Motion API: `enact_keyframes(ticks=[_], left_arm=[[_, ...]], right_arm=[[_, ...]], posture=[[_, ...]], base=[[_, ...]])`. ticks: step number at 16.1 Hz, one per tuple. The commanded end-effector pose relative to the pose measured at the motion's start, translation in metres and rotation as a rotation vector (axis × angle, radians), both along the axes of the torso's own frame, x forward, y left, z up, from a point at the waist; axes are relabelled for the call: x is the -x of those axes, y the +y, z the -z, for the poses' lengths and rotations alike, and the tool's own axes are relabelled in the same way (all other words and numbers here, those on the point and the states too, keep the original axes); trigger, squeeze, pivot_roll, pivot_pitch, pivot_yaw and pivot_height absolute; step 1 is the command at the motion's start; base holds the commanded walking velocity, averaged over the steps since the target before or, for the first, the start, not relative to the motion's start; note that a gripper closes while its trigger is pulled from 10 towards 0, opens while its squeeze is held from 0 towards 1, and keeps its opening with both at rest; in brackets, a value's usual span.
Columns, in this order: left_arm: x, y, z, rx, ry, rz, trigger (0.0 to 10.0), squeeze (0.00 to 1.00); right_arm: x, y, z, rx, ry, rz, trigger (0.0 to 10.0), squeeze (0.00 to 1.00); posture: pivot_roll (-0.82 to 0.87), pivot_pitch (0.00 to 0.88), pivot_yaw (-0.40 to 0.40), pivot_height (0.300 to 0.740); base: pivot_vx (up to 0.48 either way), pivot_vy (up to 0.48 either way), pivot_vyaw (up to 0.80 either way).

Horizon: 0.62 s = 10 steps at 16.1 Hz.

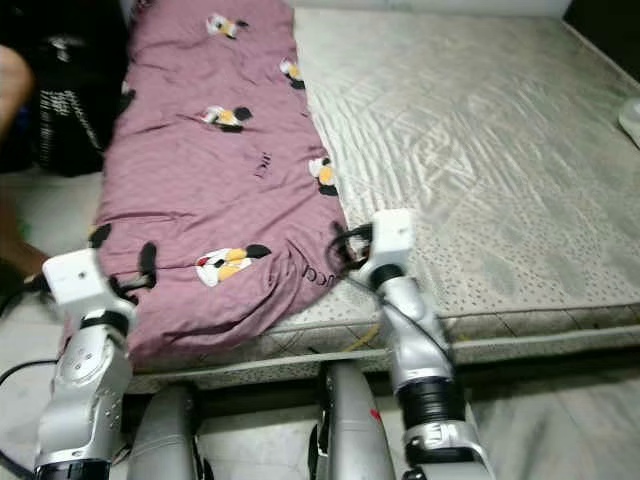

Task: Clean up the room

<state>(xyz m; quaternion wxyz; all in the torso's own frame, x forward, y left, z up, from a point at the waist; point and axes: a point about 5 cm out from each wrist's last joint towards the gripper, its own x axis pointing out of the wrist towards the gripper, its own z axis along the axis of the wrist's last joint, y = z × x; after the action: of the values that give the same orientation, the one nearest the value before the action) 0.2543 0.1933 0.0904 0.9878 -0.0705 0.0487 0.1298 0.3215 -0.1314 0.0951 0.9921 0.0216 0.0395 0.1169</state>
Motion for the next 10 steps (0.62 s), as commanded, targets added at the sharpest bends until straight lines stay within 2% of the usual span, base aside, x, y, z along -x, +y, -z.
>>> enact_keyframes(ticks=[1, 2, 4, 6, 7, 8, 10], left_arm=[[0.001, 0.001, 0.003, 0.017, 0.029, -0.020, 10.0, 0.00], [0.005, 0.006, 0.006, 0.059, 0.051, -0.078, 10.0, 0.00], [0.012, 0.012, 0.011, 0.078, 0.088, -0.136, 10.0, 0.00], [0.015, 0.026, 0.014, 0.024, 0.126, -0.200, 10.0, 0.00], [0.019, 0.032, 0.015, 0.011, 0.138, -0.225, 10.0, 0.00], [0.026, 0.043, 0.019, -0.007, 0.175, -0.265, 10.0, 0.00], [0.028, 0.051, 0.024, -0.006, 0.203, -0.300, 10.0, 0.00]], right_arm=[[0.001, -0.001, -0.001, 0.017, -0.009, -0.016, 10.0, 0.00], [0.001, -0.001, -0.002, 0.017, -0.015, -0.021, 10.0, 0.00], [0.002, -0.003, -0.002, 0.015, -0.006, -0.018, 10.0, 0.00], [0.003, -0.007, 0.000, 0.045, -0.002, -0.030, 10.0, 0.00], [0.004, -0.013, 0.003, 0.067, 0.004, -0.017, 10.0, 0.00], [0.006, -0.027, 0.007, 0.099, 0.020, 0.022, 10.0, 0.00], [0.009, -0.045, 0.010, 0.120, 0.039, 0.069, 10.0, 0.00]], posture=[[-0.01, 0.052, -0.053, 0.582], [-0.01, 0.054, -0.055, 0.567], [-0.01, 0.074, -0.063, 0.548], [0.00, 0.114, -0.056, 0.538], [0.00, 0.122, -0.049, 0.538], [-0.01, 0.127, -0.040, 0.538], [-0.03, 0.137, -0.028, 0.538]], base=[[0.000, 0.000, 0.00], [0.000, 0.000, 0.00], [0.000, 0.000, 0.00], [0.000, 0.000, 0.00], [0.000, 0.000, 0.00], [0.000, 0.000, 0.00], [0.000, 0.000, 0.00]])
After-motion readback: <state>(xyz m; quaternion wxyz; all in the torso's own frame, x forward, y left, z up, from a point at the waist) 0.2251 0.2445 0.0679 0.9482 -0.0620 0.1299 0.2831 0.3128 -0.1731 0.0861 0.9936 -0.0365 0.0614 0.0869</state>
